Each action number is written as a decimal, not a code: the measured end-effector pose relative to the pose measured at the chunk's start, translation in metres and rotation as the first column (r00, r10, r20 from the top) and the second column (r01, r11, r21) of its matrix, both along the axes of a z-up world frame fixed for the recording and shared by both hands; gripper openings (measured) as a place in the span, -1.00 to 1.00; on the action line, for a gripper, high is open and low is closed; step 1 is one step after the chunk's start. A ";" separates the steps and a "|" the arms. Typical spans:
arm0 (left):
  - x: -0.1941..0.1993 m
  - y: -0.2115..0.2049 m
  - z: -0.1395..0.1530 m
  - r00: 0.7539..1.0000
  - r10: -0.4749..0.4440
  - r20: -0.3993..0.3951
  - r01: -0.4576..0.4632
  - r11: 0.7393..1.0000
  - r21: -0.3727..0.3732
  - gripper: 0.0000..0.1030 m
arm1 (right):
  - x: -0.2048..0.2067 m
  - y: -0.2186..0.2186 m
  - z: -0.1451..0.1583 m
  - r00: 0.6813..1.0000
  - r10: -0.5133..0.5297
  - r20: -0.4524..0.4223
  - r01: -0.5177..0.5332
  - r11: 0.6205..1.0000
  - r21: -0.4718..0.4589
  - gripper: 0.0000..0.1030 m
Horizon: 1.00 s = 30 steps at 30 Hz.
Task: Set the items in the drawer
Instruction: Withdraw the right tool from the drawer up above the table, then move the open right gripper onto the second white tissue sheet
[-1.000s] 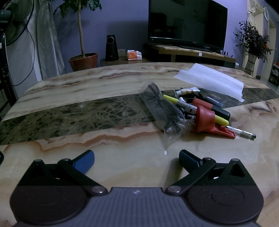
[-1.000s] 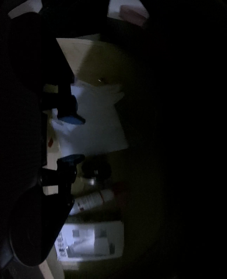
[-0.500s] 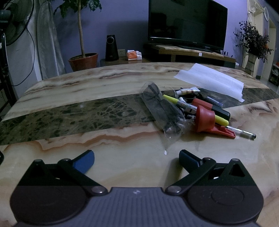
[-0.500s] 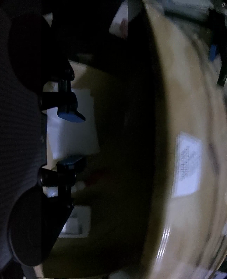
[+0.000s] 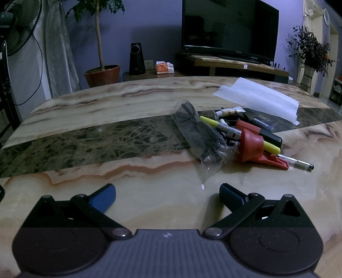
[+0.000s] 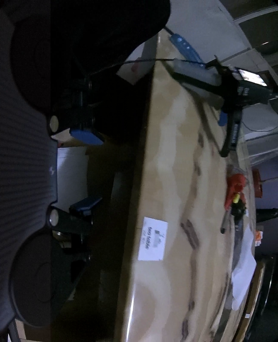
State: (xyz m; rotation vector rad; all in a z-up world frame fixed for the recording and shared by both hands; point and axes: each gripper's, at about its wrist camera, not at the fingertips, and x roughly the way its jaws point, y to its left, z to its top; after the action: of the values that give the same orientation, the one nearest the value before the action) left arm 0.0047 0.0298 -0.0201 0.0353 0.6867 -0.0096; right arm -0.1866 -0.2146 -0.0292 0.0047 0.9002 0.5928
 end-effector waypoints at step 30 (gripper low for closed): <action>0.000 0.000 0.000 1.000 0.000 0.000 0.000 1.000 0.000 0.99 | 0.343 -0.193 0.055 0.812 -0.577 -0.084 0.545 0.700 0.461 0.43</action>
State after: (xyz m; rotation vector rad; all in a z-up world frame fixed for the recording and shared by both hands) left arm 0.0048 0.0298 -0.0201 0.0354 0.6867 -0.0095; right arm 0.1562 -0.4078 0.0261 0.6814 0.6188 0.2105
